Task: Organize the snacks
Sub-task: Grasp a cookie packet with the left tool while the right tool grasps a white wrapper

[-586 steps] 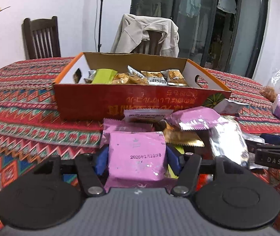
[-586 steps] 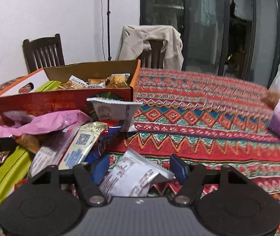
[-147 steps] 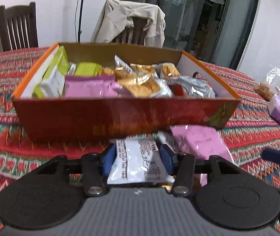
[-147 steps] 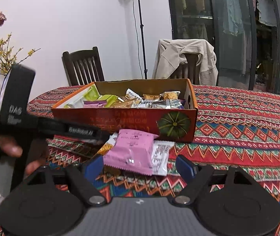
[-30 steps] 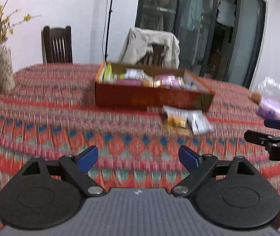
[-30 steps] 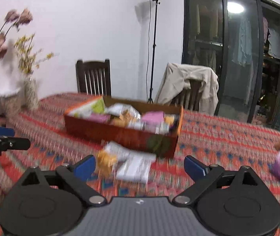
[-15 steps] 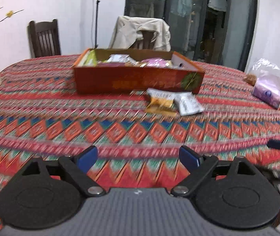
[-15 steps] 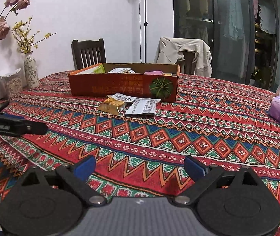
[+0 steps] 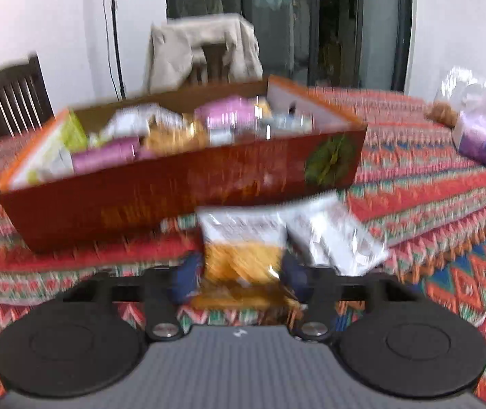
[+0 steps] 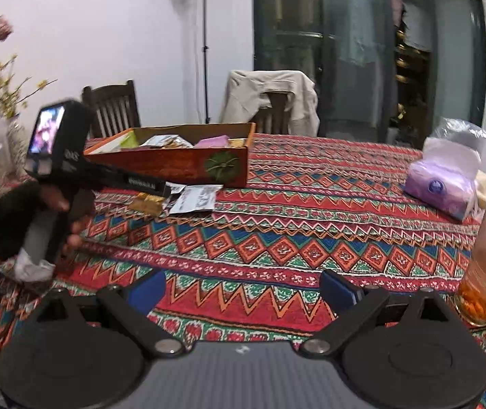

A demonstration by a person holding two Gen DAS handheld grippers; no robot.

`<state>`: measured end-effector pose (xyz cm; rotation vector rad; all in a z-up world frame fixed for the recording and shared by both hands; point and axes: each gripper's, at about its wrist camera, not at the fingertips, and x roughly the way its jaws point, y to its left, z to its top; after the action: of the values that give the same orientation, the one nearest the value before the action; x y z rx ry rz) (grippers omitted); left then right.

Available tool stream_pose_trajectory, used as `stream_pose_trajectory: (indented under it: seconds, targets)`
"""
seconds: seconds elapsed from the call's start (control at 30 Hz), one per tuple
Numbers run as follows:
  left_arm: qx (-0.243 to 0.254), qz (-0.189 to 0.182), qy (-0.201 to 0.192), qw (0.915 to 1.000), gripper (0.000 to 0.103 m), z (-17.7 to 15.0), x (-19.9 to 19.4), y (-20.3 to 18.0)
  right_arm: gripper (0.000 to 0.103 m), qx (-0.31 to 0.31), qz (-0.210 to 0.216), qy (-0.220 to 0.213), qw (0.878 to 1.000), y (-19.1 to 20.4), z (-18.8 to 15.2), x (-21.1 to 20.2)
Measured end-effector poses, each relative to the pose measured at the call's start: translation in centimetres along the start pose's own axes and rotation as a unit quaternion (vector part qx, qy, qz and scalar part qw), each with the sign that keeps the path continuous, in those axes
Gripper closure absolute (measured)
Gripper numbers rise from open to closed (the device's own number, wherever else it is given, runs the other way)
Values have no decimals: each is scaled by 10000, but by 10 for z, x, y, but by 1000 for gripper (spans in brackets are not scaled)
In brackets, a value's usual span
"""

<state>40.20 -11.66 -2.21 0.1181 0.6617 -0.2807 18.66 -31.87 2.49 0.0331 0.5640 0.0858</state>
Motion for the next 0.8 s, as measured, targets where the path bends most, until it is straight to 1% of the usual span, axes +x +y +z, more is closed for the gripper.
stream_pose_trajectory:
  seconds: [0.07, 0.17, 0.23, 0.33, 0.4, 0.5, 0.53, 0.6, 0.67, 0.7, 0.73, 0.8]
  targets:
    - [11, -66, 23, 10000, 59, -5, -15, 8, 6, -21, -53, 44, 10000, 2, 7, 12]
    - [2, 17, -457, 9990, 59, -17, -58, 24, 7, -18, 137, 90, 9999, 8, 24, 38]
    - [-207, 115, -602, 9979, 59, -30, -85, 40, 8, -57, 277, 87, 9996, 14, 38, 61]
    - [-693, 238, -496, 9961, 58, -52, -113, 70, 8, -196, 453, 96, 9987, 30, 60, 105]
    - [-989, 402, -400, 9935, 58, -67, -126, 88, 9, -305, 464, 211, 9982, 42, 73, 140]
    - [-1279, 628, -405, 9890, 58, -80, -142, 108, 15, -256, 474, 420, 9977, 56, 85, 188]
    - [-1347, 674, -420, 9877, 58, -81, -144, 113, 19, -241, 457, 453, 9976, 61, 88, 199]
    - [-1441, 750, -454, 9857, 58, -82, -149, 121, 21, -307, 378, 461, 9978, 69, 89, 213]
    - [-1480, 768, -505, 9847, 58, -80, -150, 124, 31, -370, 258, 464, 9979, 76, 89, 221]
    - [-1503, 749, -525, 9844, 58, -80, -151, 124, 47, -389, 247, 504, 9977, 77, 88, 223]
    - [-1523, 710, -538, 9843, 58, -78, -150, 123, 53, -380, 283, 517, 9975, 77, 86, 222]
    - [-1499, 621, -536, 9853, 58, -77, -149, 117, 54, -344, 399, 498, 9974, 76, 81, 213]
